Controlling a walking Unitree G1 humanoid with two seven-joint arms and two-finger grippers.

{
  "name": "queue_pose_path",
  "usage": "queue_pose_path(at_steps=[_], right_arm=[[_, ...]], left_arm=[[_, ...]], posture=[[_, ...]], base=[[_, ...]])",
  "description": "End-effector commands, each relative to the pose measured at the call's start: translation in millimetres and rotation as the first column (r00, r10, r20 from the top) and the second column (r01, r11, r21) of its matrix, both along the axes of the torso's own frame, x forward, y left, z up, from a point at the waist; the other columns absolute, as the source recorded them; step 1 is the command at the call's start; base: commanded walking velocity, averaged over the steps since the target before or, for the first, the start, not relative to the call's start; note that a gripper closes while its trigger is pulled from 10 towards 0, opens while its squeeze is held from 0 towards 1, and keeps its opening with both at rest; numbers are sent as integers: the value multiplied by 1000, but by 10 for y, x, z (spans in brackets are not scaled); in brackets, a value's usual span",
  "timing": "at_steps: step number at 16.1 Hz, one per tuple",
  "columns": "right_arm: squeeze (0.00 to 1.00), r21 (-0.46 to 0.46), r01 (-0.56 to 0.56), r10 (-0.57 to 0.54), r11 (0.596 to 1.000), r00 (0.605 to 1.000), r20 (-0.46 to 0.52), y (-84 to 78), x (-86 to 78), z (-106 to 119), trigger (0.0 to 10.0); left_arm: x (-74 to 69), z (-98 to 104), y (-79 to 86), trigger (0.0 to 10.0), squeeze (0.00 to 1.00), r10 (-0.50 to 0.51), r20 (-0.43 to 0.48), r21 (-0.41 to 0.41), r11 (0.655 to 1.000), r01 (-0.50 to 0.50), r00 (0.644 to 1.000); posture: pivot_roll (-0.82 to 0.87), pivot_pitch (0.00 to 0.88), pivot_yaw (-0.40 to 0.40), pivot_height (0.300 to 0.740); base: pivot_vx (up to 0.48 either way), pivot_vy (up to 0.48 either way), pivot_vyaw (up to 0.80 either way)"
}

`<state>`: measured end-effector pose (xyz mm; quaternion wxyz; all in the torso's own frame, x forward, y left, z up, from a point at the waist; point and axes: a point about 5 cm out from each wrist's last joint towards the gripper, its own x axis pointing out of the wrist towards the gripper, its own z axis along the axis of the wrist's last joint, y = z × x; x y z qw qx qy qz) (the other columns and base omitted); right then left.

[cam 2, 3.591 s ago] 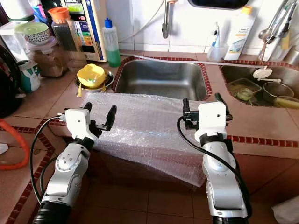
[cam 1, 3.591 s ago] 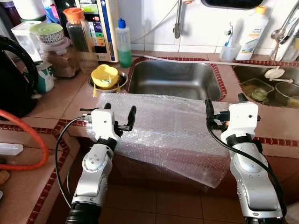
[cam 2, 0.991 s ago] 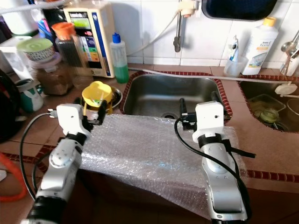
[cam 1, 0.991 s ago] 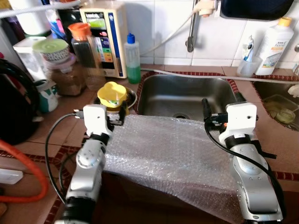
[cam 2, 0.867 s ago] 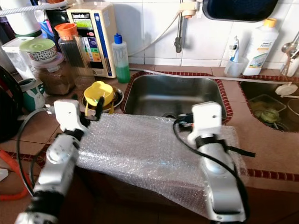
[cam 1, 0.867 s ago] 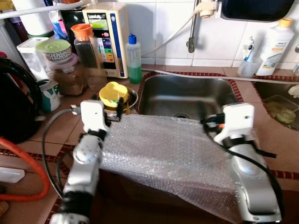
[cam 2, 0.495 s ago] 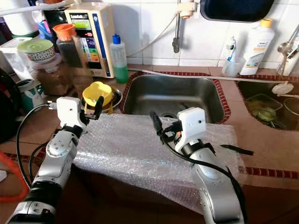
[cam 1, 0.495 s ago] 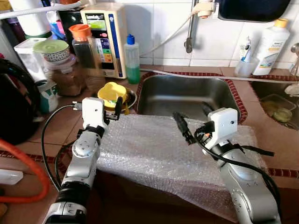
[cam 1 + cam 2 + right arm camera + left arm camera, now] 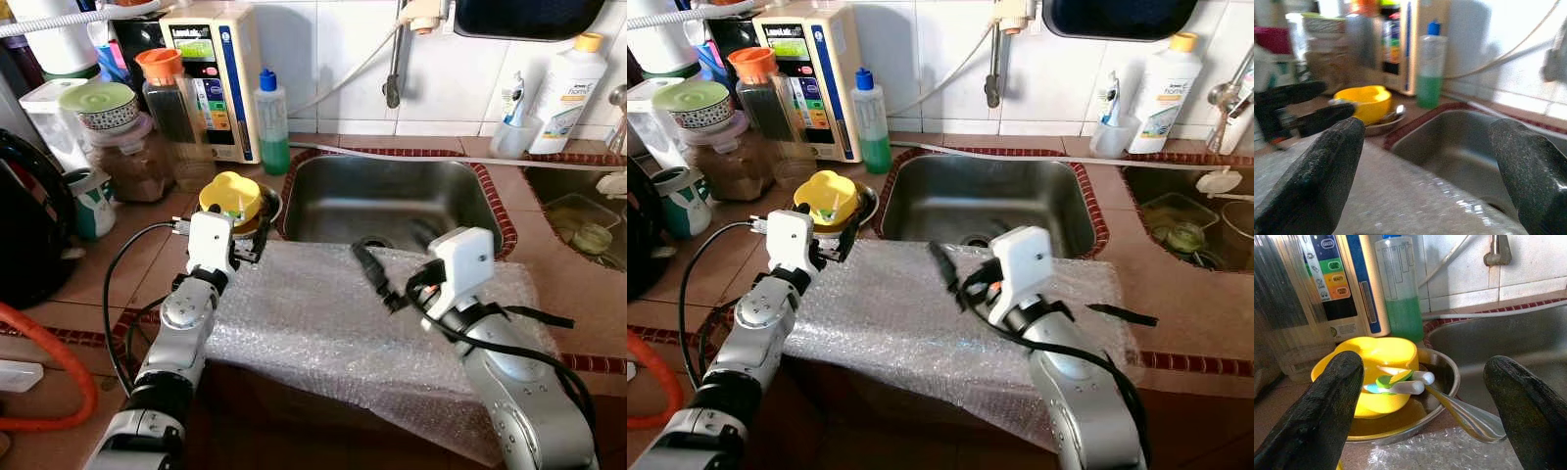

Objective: Kitchen organization

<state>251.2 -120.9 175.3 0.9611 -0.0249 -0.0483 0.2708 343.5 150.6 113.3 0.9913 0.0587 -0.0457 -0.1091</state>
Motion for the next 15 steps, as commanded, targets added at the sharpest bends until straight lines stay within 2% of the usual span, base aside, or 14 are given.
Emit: queue_pose_path(at_steps=[1, 2, 3, 8, 15], right_arm=[[0, 7, -53, 53, 999, 999, 12, 59, -46, 58, 10000], [0, 7, -63, 63, 998, 998, 10, 66, -55, 65, 10000], [0, 11, -70, 70, 997, 998, 4, 69, -60, 68, 10000], [0, 7, -37, 37, 999, 999, 14, 21, -54, 104, 10000], [0, 3, -54, 54, 999, 999, 4, 51, -75, 91, 10000]], left_arm=[[40, 57, 37, 4471, 0, -1, 19, 17, 1000, 1, 1000], [47, 50, 49, 3922, 0, 0, 15, 15, 1000, 0, 1000], [55, 42, 54, 4510, 0, 1, 7, 8, 1000, -1, 1000], [58, -3, 71, 3451, 0, 3, -1, 11, 1000, -3, 1000], [71, -17, 95, 2980, 0, 13, -6, 20, 1000, -13, 1000]], posture=[[-165, 0, 80, 740], [-167, 0, 81, 740], [-167, 0, 81, 740], [-176, 0, 80, 740], [-176, 0, 80, 740]], base=[[0, 0, 0], [0, 0, 0], [0, 0, 0], [0, 0, 0], [0, 0, 0]])
